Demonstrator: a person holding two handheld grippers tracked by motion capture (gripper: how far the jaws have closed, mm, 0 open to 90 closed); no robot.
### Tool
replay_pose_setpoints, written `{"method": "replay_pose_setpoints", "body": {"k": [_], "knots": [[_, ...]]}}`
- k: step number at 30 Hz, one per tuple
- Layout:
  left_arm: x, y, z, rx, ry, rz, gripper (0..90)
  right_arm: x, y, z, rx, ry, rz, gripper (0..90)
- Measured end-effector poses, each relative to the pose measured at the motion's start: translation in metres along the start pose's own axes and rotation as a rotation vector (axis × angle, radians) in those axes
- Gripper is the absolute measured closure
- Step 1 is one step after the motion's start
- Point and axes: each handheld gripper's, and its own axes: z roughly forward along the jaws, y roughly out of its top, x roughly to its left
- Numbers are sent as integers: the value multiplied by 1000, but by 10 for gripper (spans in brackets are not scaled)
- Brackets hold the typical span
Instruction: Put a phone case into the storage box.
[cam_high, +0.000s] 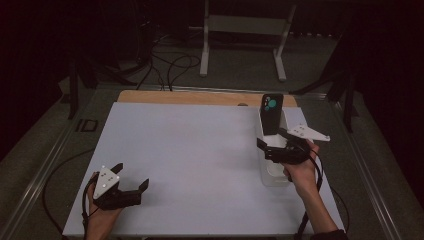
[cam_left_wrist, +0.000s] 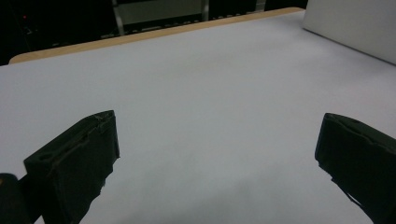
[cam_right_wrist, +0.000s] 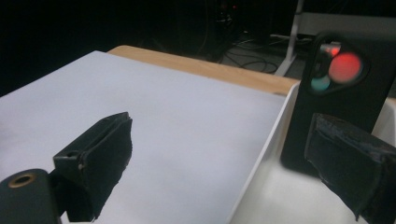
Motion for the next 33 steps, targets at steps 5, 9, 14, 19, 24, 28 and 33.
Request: {"method": "replay_pose_setpoints", "body": {"k": [5, 9, 14, 19, 24, 28, 33], "knots": [[2, 2, -4, -12, -2, -4, 4, 8, -20, -9, -13, 11, 6, 75], [4, 2, -8, -19, 0, -10, 4, 12, -34, -16, -31, 8, 7, 75], [6, 2, -11, -29, -3, -14, 4, 18, -48, -20, -51, 6, -16, 75], [5, 3, -12, -32, -13, -5, 4, 21, -55, -23, -81, 15, -11, 75], [4, 3, -13, -44, -18, 0, 4, 24, -66, -27, -92, 17, -33, 75], [3, 3, -13, -46, -21, 2, 4, 24, -74, -30, -110, 9, -36, 75], [2, 2, -12, -46, -26, 9, 4, 24, -79, -34, -127, 7, -46, 75]]}}
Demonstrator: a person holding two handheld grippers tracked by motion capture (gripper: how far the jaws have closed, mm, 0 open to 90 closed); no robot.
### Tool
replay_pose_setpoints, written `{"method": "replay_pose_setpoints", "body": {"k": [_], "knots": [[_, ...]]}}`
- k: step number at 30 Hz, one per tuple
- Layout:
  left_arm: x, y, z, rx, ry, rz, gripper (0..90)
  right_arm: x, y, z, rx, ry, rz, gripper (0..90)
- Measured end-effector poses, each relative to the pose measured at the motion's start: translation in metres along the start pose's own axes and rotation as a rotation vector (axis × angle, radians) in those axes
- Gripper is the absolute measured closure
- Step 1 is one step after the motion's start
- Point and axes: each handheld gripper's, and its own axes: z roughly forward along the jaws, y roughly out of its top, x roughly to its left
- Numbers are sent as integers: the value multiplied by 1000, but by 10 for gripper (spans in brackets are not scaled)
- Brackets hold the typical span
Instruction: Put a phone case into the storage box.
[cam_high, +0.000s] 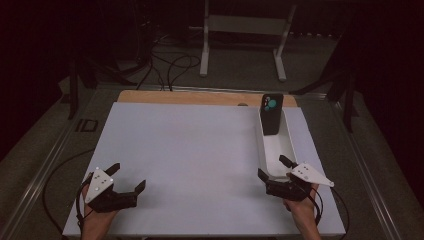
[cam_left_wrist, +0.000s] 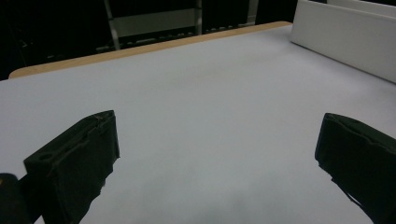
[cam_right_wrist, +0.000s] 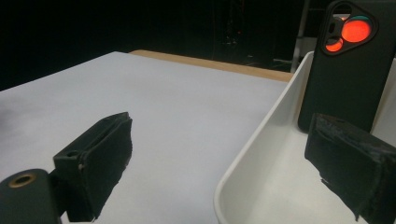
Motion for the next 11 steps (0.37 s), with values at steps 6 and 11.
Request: {"method": "replay_pose_setpoints", "body": {"k": [6, 11], "knots": [[-1, -1, 1, 7, -5, 9, 4, 3, -4, -1, -6, -10, -20, 75], [0, -1, 2, 6, -1, 6, 4, 1, -5, -2, -9, -13, -17, 75]]}}
